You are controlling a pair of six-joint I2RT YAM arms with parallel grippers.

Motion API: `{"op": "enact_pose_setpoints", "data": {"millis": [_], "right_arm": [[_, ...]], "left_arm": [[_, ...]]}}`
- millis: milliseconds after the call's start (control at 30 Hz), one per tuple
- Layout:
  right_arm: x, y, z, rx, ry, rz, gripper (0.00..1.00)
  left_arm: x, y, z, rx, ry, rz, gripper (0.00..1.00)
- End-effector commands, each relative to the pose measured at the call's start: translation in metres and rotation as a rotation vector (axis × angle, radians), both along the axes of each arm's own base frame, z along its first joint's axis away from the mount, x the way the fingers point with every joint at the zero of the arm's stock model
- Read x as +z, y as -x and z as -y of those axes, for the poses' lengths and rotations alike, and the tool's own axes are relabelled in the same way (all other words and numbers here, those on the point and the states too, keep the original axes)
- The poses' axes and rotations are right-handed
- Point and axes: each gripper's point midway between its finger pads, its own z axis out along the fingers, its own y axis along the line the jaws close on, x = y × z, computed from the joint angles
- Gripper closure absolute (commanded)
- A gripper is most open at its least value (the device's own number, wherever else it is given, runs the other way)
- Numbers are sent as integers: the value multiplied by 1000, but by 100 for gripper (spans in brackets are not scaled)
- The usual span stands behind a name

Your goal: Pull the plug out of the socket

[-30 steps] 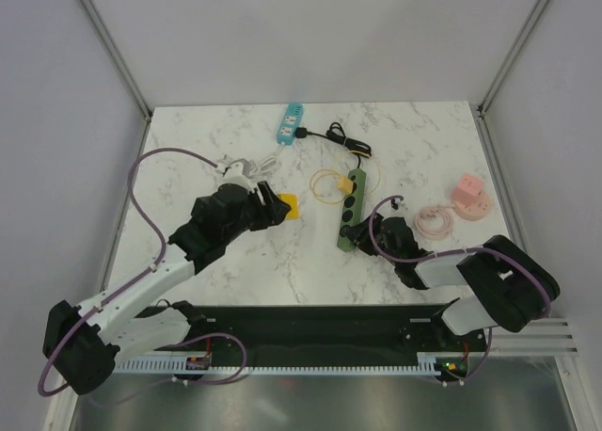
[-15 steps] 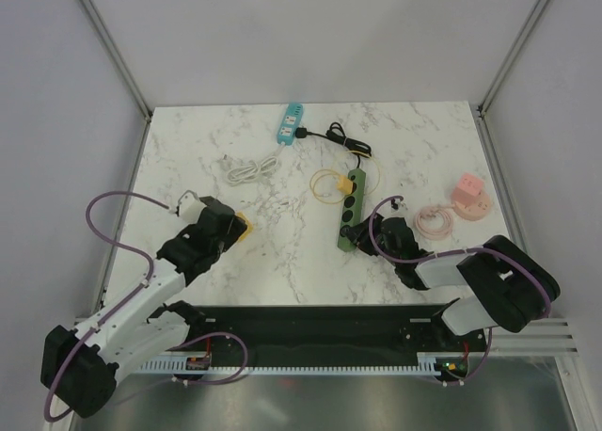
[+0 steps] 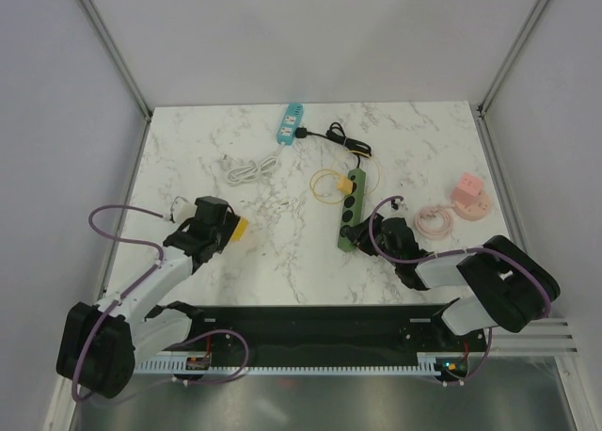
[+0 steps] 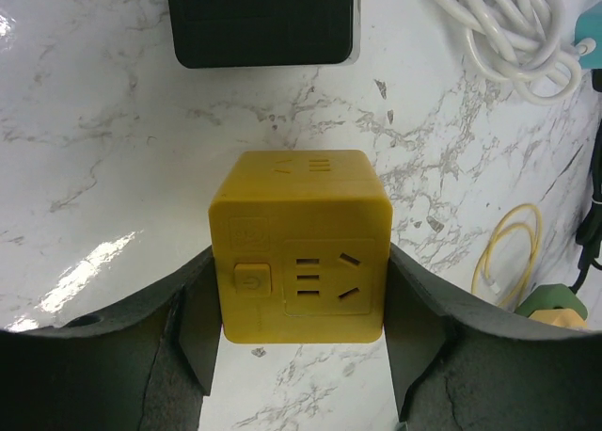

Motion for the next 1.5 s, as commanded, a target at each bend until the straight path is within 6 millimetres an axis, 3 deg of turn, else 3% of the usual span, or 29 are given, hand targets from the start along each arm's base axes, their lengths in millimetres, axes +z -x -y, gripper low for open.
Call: {"op": "enact_pose_setpoints", "data": {"millis": [0,133,267,333,367,400,500,633,700,900,1233,1300,1333,1400,1467], "right_arm": [[-7,2,7,6,53,14,100],[-6,1,6,6,52,18,100],[-6,1,5,11,52,16,100],[-7,1,5,12,52,15,100],[-7,2,5,14,52,13,100],[-7,1,5,12,52,15,100],[-6,1,4,17,50,17,100],[-8,1,3,23,49,13,100],[-7,1,2,24,48,14,100],[-7,1,1,30,45,14,100],[-7,2,-1,44,36,18,100],[-7,2,-2,47,35,17,100],[-7,2,-2,48,36,19,100],[-7,3,-2,52,34,18,100],[-6,3,-3,54,29,23,100]], "left_arm": [[15,-25,7,7,74,121,95],[4,-30,1,22,54,96,83],[-11,-31,3,1,55,56,79],[-10,-33,4,-7,56,62,71],[-10,-33,3,-11,50,62,67],[-9,-34,3,-22,37,64,53],[-6,-34,1,-48,-2,55,27],[1,-30,-6,-53,-56,25,6],[8,-29,-9,-54,-76,34,0],[34,-31,-4,-135,-103,72,0],[79,-29,27,-288,-71,157,0],[83,-32,40,-341,-94,173,0],[99,-42,52,-378,-89,226,0],[92,-48,85,-542,-68,209,0],[106,-56,127,-707,24,267,0]]}}
